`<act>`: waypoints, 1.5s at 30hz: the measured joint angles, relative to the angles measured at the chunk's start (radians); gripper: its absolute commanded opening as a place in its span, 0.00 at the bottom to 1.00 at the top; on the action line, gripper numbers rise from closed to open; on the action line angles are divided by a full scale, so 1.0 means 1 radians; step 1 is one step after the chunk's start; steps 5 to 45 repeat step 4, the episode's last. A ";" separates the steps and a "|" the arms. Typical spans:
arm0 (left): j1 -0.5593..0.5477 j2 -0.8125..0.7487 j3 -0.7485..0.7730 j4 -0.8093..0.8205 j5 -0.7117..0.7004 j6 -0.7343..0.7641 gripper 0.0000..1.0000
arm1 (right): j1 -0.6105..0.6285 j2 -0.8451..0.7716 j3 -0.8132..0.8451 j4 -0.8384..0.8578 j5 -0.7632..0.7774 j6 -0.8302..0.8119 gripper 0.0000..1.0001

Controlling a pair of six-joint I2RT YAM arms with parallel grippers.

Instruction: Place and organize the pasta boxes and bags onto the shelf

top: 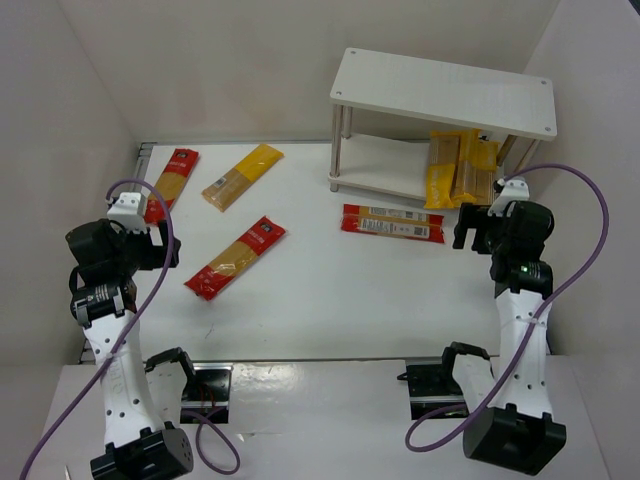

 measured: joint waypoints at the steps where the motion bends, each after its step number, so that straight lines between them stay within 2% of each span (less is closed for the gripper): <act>1: 0.000 0.000 0.000 0.000 0.000 0.000 1.00 | 0.000 -0.005 -0.003 0.000 0.000 0.000 0.99; 45: 0.000 0.000 0.000 0.000 0.001 0.000 1.00 | 0.000 -0.008 -0.005 0.000 0.005 0.001 0.99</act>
